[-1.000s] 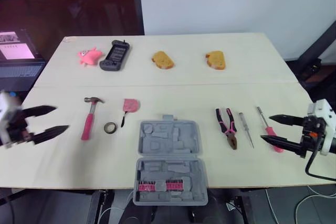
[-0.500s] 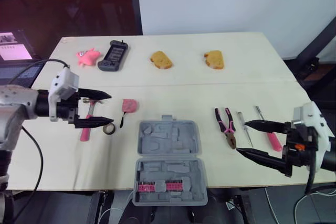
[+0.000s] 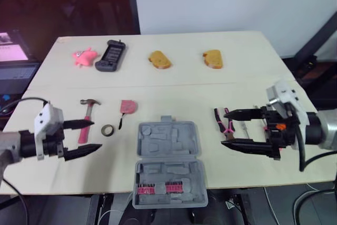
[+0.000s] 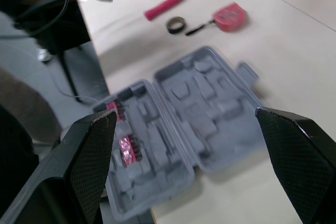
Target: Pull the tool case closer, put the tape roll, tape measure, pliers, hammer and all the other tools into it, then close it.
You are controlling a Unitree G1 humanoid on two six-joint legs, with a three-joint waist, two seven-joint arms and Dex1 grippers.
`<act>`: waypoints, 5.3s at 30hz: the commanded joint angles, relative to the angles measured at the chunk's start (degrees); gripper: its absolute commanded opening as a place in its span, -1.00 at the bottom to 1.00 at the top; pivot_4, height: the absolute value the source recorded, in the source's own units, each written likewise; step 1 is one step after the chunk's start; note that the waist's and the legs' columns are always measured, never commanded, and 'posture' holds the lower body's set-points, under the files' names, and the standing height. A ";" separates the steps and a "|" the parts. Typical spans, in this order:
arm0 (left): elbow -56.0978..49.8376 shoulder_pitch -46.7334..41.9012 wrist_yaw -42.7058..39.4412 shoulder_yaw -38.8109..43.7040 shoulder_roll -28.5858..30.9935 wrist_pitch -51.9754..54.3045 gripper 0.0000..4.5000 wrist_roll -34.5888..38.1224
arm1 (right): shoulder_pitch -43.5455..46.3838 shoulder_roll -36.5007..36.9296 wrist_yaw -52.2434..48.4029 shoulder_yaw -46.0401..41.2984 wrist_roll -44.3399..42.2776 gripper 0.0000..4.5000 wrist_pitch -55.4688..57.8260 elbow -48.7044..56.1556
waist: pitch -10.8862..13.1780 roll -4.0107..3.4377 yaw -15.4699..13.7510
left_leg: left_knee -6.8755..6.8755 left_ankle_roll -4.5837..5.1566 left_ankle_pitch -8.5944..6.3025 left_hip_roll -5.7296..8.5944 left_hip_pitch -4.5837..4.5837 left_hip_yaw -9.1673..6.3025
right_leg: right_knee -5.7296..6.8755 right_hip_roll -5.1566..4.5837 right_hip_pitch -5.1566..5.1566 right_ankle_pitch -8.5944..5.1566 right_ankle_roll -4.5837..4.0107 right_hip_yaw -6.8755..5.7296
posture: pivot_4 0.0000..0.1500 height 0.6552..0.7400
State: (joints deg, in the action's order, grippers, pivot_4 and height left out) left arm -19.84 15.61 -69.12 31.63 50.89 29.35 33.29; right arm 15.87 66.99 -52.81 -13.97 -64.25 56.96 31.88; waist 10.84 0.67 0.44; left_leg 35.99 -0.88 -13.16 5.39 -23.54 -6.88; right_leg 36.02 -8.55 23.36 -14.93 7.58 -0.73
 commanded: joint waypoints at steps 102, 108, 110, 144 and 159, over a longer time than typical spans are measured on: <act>40.15 -57.75 -15.48 -51.48 -0.90 -12.83 -0.96 -45.59 | 10.30 -11.18 0.88 9.78 13.40 1.00 -3.15 3.20 | 0.12 0.13 -0.69 | 0.27 -0.07 -0.03 -0.38 0.02 0.41 | 0.20 0.86 0.19 0.62 0.35 0.41 | 1.00 1.00; 25.74 -59.67 -23.37 -53.48 -0.91 0.10 -0.96 -36.51 | 9.64 -10.97 0.91 9.78 13.53 1.00 -2.88 3.45 | 0.13 0.14 -0.65 | 0.29 -0.07 -0.03 -0.36 0.01 0.41 | 0.18 0.85 0.15 0.62 0.35 0.41 | 1.00 1.00; 22.76 -60.69 -23.38 -55.27 -1.58 3.78 -0.96 -34.58 | 9.33 -11.30 1.40 9.96 13.62 1.00 -2.78 3.67 | 0.13 0.14 -0.45 | 0.28 -0.06 -0.03 -0.37 0.02 0.41 | 0.19 0.85 0.16 0.62 0.35 0.41 | 1.00 1.00; 40.43 -61.63 -12.21 -61.33 -17.05 4.03 -0.96 -34.95 | 3.76 -9.33 5.82 6.57 11.67 1.00 -0.35 6.67 | 0.14 0.16 0.14 | 0.37 -0.05 -0.02 -0.35 0.03 0.36 | 0.22 0.84 0.11 0.62 0.36 0.40 | 1.00 1.00; 47.43 -65.00 -12.34 -61.74 -18.07 -0.75 -0.96 -37.11 | 4.55 -9.12 5.84 7.33 11.67 1.00 -0.32 6.14 | 0.14 0.17 0.14 | 0.39 -0.05 -0.02 -0.35 0.03 0.37 | 0.22 0.85 0.10 0.63 0.37 0.40 | 1.00 1.00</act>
State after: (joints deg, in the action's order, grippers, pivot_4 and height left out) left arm 27.22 -48.04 -81.40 -30.57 32.93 29.42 -3.21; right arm 19.50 57.39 -46.98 -5.50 -52.12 57.00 36.91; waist 10.97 0.83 0.58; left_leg 36.38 -0.92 -13.18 5.04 -23.52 -6.51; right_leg 36.24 -7.71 23.46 -14.30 7.95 -0.33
